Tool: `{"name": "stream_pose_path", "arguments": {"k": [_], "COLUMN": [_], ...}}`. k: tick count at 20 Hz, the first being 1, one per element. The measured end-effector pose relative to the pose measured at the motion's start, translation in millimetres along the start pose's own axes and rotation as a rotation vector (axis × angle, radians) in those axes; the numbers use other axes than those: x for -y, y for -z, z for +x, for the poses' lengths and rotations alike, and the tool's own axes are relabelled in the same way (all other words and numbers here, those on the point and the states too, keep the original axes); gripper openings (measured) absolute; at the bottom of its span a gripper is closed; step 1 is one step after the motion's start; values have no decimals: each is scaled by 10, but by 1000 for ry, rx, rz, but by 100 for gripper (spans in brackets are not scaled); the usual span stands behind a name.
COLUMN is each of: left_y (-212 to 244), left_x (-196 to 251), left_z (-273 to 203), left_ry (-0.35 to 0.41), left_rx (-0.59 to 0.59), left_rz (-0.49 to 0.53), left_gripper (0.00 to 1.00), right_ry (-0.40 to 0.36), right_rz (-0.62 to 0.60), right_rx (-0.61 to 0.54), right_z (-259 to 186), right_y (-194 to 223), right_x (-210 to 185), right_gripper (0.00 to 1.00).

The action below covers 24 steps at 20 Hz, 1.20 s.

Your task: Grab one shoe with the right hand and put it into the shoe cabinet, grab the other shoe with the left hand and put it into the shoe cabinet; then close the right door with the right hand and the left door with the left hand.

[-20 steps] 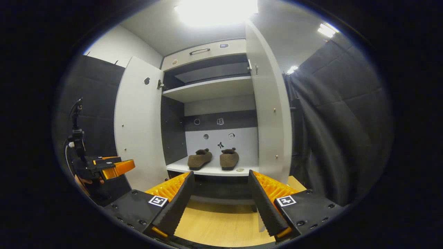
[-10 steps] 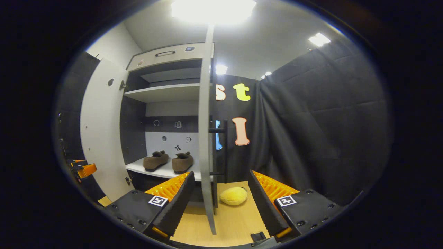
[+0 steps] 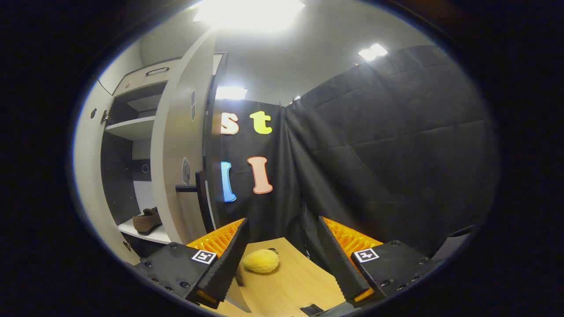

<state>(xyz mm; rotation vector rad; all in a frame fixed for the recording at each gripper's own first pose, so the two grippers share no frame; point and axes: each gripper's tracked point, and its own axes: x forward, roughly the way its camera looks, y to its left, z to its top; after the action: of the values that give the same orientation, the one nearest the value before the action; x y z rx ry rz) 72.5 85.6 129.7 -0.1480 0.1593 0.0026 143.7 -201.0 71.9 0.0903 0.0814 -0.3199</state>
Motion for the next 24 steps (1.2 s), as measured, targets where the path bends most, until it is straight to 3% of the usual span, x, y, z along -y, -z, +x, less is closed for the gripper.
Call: {"name": "stream_pose_path", "arguments": {"k": [3, 5, 6, 7, 8, 10, 11, 13, 14, 15, 16, 18, 21, 23, 24], "left_y": [-65, -75, -80, -85, -85, -91, -92, -111, -107, -82, -68, -52, -29, -33, -39], "left_x": [-237, -411, -497, -570, -639, -748, -802, -902, -923, -932, -950, -996, -1037, -1090, -1122], "left_z": [-85, -166, -199, -224, -245, -261, -279, -301, -286, -279, -284, -275, -299, -311, -320], "left_ry": [-46, -83, -98, -112, -123, -140, -148, -161, -161, -162, -166, -172, -181, -192, -201], "left_rx": [17, 18, 18, 18, 17, 14, 16, 27, 29, 25, 23, 23, 26, 24, 23], "left_rz": [1, 9, 11, 12, 14, 24, 29, 25, 15, 4, -7, -25, -30, -19, -15], "left_gripper": [100, 95, 100, 95, 95, 95, 100, 95, 100, 95, 100, 100, 95, 95, 100], "right_ry": [9, 16, 29, 39, 40, 31, 16, -17, -30, -42, -56, -88, -149, -197, -220], "right_rz": [0, -13, -32, -53, -81, -114, -117, -101, -99, -102, -106, -109, -115, -107, -105], "right_rx": [-26, -28, -29, -15, -11, 5, 11, 8, 9, 11, 9, 4, 4, 0, -4], "right_z": [18, 58, 113, 106, 100, 43, 19, -55, -90, -111, -131, -171, -206, -181, -165], "right_y": [78, 70, 64, 29, 32, 35, 27, 47, 54, 55, 62, 73, 78, 107, 126], "right_x": [-16, -94, -153, -172, -202, -299, -355, -527, -606, -679, -760, -936, -1228, -1467, -1579], "right_gripper": [97, 98, 97, 97, 92, 96, 92, 96, 96, 96, 92, 96, 92, 96, 92]}}
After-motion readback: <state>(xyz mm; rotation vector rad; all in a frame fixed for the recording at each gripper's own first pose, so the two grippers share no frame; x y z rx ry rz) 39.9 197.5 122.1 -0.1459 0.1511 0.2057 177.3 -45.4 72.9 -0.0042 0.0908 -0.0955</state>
